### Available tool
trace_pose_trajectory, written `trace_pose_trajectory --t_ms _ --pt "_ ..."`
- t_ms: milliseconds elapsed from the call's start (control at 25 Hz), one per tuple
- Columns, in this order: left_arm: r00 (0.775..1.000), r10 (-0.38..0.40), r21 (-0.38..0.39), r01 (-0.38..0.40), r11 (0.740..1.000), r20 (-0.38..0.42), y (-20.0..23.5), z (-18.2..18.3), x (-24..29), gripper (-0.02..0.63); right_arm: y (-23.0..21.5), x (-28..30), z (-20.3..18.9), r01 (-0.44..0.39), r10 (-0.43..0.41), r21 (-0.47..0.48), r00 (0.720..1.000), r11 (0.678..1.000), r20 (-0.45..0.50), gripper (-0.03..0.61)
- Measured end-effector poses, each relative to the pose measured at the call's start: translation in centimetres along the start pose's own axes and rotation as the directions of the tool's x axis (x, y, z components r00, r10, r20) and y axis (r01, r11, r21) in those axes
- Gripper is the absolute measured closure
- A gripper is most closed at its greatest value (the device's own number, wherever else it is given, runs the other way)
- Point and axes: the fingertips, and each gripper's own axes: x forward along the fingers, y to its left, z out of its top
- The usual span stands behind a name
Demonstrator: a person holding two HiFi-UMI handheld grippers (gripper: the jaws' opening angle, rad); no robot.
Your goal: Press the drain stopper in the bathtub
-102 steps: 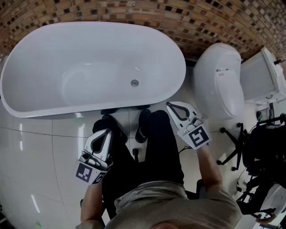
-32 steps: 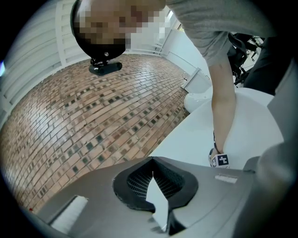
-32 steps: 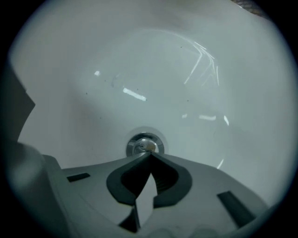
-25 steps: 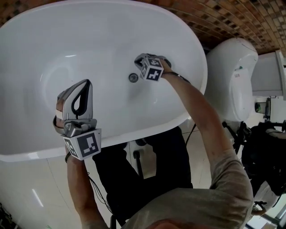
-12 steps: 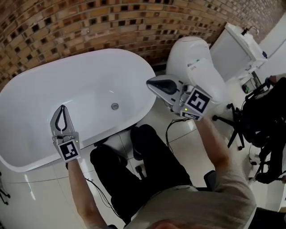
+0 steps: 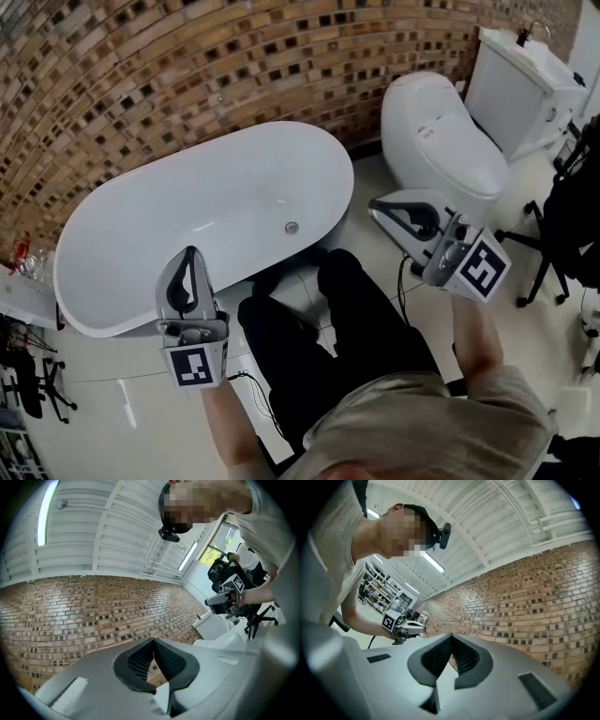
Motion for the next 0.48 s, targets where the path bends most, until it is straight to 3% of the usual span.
trace_pose_trajectory --t_ms 200,480 --pt "0.998 -0.027 -0.098 0.033 0.995 0.064 -2.4 4.2 -2.5 0.620 0.4 -1.4 3.1 0.031 -0.029 -0.035 0.998 0.999 0.057 0.578" --pt "0.994 -0.041 -0.097 0.051 0.994 0.101 -3.3 9.0 -2.6 0.620 1.9 -3.3 7.9 0.060 -0.040 -0.125 0.988 0.990 0.151 0.578"
